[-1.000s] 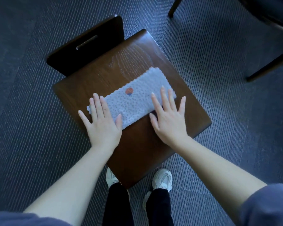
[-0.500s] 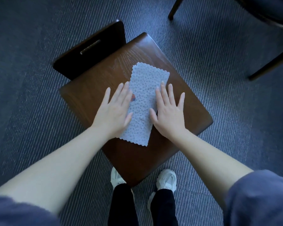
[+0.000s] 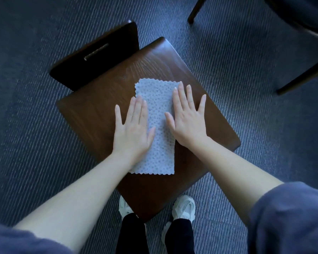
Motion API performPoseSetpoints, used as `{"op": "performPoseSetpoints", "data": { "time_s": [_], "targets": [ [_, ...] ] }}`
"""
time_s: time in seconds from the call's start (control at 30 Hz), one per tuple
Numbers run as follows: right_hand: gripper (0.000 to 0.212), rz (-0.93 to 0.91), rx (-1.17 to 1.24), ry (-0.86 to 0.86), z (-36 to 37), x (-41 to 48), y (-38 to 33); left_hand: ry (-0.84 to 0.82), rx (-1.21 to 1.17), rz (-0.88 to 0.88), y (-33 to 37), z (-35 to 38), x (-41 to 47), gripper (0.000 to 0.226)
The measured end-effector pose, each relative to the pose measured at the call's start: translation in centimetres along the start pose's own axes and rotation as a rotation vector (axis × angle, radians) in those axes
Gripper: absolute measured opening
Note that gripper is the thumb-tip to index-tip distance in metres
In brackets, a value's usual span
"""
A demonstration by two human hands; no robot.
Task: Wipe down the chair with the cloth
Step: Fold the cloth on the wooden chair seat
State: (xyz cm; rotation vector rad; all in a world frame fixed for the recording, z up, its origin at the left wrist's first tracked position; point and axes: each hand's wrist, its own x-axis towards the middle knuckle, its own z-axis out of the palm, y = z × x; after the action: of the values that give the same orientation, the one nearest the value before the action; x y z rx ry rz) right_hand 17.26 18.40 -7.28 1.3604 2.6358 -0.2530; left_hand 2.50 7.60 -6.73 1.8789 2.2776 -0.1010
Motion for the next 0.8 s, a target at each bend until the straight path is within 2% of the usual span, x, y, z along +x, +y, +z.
{"op": "performPoseSetpoints", "data": {
  "time_s": [0.07, 0.27, 0.37, 0.43, 0.53, 0.63, 0.8],
  "targets": [
    [0.071, -0.012, -0.014, 0.004, 0.0, 1.0, -0.1, 0.042, -0.031, -0.015, -0.5, -0.6, 2.2, 0.070],
    [0.071, -0.034, -0.006, 0.002, 0.9, 1.6, 0.5, -0.041, 0.063, 0.083, -2.0, 0.2, 5.7, 0.074],
    [0.071, -0.022, 0.031, 0.044, 0.2, 0.2, 0.5, -0.007, 0.026, 0.091, -2.1, -0.4, 4.4, 0.074],
    [0.070, -0.069, 0.046, 0.081, 0.1, -2.0, -0.1, 0.038, 0.002, 0.154, -2.0, -0.4, 2.0, 0.073],
    [0.069, -0.139, 0.025, 0.048, 1.5, -5.7, -1.2, 0.028, 0.021, 0.265, -1.6, 1.0, -2.5, 0.075],
    [0.068, -0.125, 0.005, -0.003, 3.0, -7.1, -1.5, 0.013, 0.029, 0.250, -1.6, 2.6, -4.3, 0.074],
    [0.069, -0.120, 0.001, 0.003, 2.1, -7.5, -1.6, -0.007, 0.064, 0.228, -1.7, 2.1, -4.4, 0.075]
  ]
}}
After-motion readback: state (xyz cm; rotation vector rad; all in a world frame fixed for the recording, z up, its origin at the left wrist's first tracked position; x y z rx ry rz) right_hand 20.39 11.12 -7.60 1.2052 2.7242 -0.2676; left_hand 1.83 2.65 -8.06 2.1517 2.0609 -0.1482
